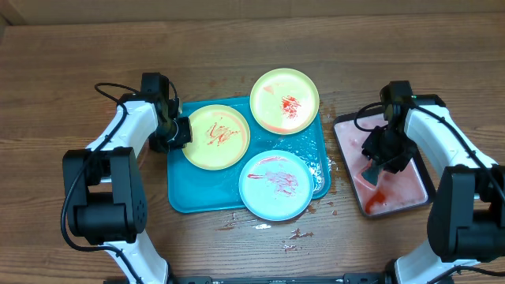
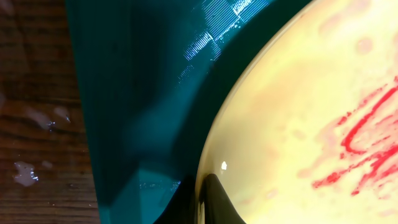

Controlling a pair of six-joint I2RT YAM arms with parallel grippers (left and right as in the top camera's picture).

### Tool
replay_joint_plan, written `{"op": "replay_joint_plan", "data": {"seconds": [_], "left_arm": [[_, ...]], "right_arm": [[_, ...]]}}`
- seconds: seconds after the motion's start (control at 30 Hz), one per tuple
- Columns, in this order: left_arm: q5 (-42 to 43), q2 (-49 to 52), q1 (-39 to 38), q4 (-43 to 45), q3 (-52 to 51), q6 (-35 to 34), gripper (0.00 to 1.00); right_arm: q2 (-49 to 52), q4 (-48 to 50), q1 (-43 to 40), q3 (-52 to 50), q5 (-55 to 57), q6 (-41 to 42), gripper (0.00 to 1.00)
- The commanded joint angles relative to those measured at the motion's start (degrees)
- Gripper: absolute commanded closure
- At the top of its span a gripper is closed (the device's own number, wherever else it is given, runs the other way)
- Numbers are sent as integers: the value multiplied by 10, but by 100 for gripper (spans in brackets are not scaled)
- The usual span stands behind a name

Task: Clean dirty plates on tray and stack at the side
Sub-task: 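Grasp the green-and-pink sponge with the right gripper and lift it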

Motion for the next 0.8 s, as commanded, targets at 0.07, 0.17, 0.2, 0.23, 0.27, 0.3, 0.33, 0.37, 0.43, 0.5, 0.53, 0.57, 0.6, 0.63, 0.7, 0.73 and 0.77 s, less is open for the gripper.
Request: {"op": "replay_joint_plan", "data": {"seconds": [0.07, 0.17, 0.2, 0.23, 0.27, 0.3, 0.33, 0.37, 0.43, 0.5, 0.53, 0.57, 0.6, 0.63, 0.7, 0.73, 0.77], "left_arm": [[-28, 20, 2, -4, -11, 14, 96], [-28, 20, 2, -4, -11, 14, 96], [-28, 20, 2, -4, -11, 13, 96], [-28, 20, 2, -5, -11, 13, 96], [-28, 20, 2, -6, -11, 13, 96], [-28, 20, 2, -6, -11, 13, 96], [-28, 20, 2, -6, -11, 13, 96], [-27, 20, 2, -6, -11, 13, 96], [-27, 20, 2, -6, -11, 11, 96], [-25, 20, 2, -6, -11, 11, 96], [-23, 20, 2, -6, -11, 11, 95], [-23, 20, 2, -6, -11, 11, 96], [-23, 20, 2, -6, -11, 11, 96], [-23, 20, 2, -6, -11, 11, 96], [-23, 20, 2, -6, -11, 11, 96], [-23, 20, 2, -6, -11, 11, 96], [-23, 20, 2, -6, -11, 11, 96]], "right_arm": [[-5, 13, -1, -46, -11, -16, 58], [-5, 45, -1, -78, -22, -16, 60], [-5, 54, -1, -86, -24, -16, 63], [-5, 64, -1, -93, -23, -17, 70], [-5, 70, -1, -96, -23, -20, 78], [-5, 75, -1, -95, -23, -26, 85], [-5, 79, -1, -94, -23, -32, 89], [-5, 79, -1, -90, -23, -33, 89], [-5, 79, -1, -84, -23, -35, 89], [-5, 77, -1, -79, -23, -40, 91], [-5, 76, -1, -77, -24, -46, 96], [-5, 74, -1, -75, -23, -50, 96], [-5, 72, -1, -73, -23, -51, 96], [-6, 72, -1, -72, -23, -51, 96], [-6, 72, -1, -68, -23, -60, 89], [-6, 71, -1, -65, -23, -64, 86], [-6, 70, -1, -62, -23, -66, 84]]}}
